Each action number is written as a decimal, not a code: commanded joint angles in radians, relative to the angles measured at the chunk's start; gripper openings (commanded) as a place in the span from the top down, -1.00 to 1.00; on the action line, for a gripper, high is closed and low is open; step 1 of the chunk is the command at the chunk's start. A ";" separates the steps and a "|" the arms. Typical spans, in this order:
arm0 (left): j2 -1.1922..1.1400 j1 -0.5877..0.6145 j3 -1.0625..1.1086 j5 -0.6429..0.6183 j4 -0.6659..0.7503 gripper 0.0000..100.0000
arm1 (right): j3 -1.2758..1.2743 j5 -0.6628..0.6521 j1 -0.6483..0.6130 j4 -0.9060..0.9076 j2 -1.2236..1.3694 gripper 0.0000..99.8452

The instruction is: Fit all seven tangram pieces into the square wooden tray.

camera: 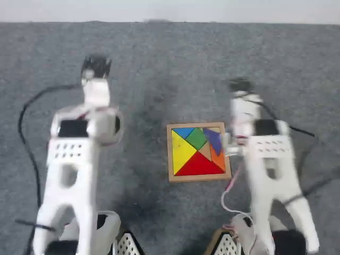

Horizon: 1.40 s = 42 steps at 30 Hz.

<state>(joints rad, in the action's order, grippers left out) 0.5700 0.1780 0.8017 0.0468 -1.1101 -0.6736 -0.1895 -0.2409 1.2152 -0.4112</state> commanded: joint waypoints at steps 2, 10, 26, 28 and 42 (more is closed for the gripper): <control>0.080 0.075 0.246 0.040 0.147 0.60 | 0.071 -0.002 -0.183 -0.021 0.079 0.65; 0.080 0.080 0.321 0.040 0.276 0.60 | 0.012 -0.003 -0.203 -0.116 0.120 0.68; 0.080 0.072 0.325 0.049 0.281 0.60 | -0.055 -0.014 -0.197 -0.163 0.131 0.68; 0.080 0.071 0.326 0.049 0.281 0.60 | -0.064 -0.034 -0.197 -0.162 0.131 0.68; 0.077 0.049 0.329 0.049 0.281 0.60 | -0.071 -0.038 -0.194 -0.160 0.130 0.68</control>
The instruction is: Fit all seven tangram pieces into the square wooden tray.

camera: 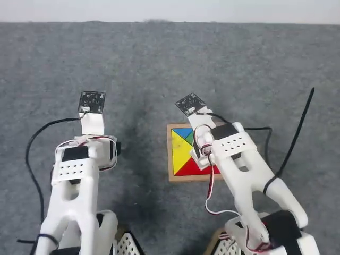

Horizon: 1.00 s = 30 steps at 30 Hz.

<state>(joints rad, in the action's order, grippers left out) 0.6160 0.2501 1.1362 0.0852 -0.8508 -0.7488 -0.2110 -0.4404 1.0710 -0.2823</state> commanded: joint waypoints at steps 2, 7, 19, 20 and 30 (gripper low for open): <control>0.029 -0.028 -0.005 0.011 0.021 0.60 | 0.005 -0.017 0.019 -0.016 0.001 0.68; 0.028 -0.026 -0.005 0.011 0.021 0.60 | 0.005 -0.023 0.082 -0.025 0.004 0.68; 0.026 -0.025 -0.004 0.011 0.020 0.60 | 0.018 -0.072 0.093 -0.071 0.116 0.68; 0.026 -0.025 -0.002 0.011 0.020 0.60 | 0.035 -0.072 0.093 -0.071 0.140 0.68; 0.034 -0.029 0.007 0.011 0.020 0.60 | 0.120 -0.104 0.205 -0.068 0.189 0.68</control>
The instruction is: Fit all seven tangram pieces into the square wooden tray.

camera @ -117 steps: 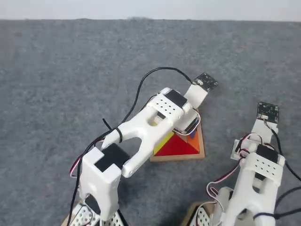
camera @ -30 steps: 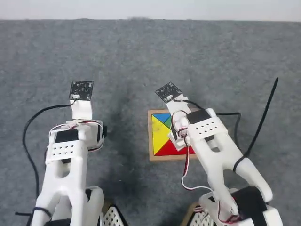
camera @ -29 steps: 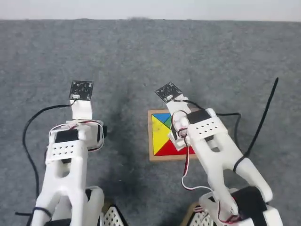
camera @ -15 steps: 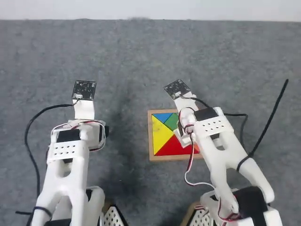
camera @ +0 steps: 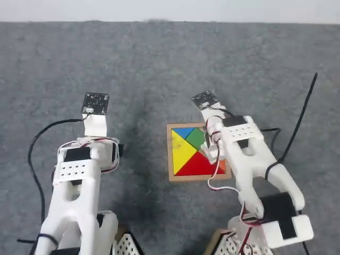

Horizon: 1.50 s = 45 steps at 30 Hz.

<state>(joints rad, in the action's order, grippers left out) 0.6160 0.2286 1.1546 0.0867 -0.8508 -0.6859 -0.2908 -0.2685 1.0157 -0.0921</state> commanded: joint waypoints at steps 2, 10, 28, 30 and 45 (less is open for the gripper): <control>0.034 -0.008 -0.012 0.009 0.020 0.60 | 0.077 -0.028 0.036 -0.013 0.007 0.68; 0.034 -0.008 -0.010 0.009 0.020 0.60 | 0.114 -0.028 0.038 -0.021 0.008 0.68; 0.034 -0.008 -0.008 0.009 0.020 0.60 | 0.226 -0.025 0.041 -0.033 0.139 0.68; 0.034 -0.008 -0.008 0.009 0.020 0.60 | 0.230 -0.028 0.041 -0.036 0.139 0.68; 0.034 -0.008 -0.008 0.009 0.020 0.60 | 0.259 -0.120 0.005 -0.035 0.148 0.68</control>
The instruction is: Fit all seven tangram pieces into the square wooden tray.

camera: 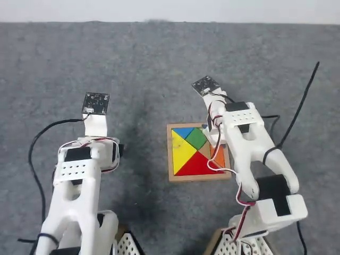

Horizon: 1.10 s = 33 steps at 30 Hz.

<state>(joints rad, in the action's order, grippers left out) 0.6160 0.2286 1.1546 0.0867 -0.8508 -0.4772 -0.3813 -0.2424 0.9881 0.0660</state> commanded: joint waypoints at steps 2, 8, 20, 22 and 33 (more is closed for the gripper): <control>0.034 -0.008 -0.008 0.009 0.020 0.60 | 0.051 -0.029 -0.044 -0.012 -0.010 0.68; 0.034 -0.008 -0.008 0.009 0.020 0.60 | 0.052 -0.029 -0.065 -0.015 -0.010 0.68; 0.034 -0.008 -0.008 0.009 0.020 0.60 | 0.084 -0.029 0.008 -0.030 -0.004 0.68; 0.034 -0.008 -0.008 0.009 0.020 0.60 | 0.106 -0.029 0.015 -0.027 0.010 0.68; 0.034 -0.034 -0.005 0.009 0.020 0.60 | 0.098 -0.020 -0.012 -0.010 -0.047 0.68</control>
<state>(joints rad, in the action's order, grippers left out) 0.6160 0.2225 1.1546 0.0867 -0.8508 -0.4189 -0.4028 -0.2501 0.9805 0.1028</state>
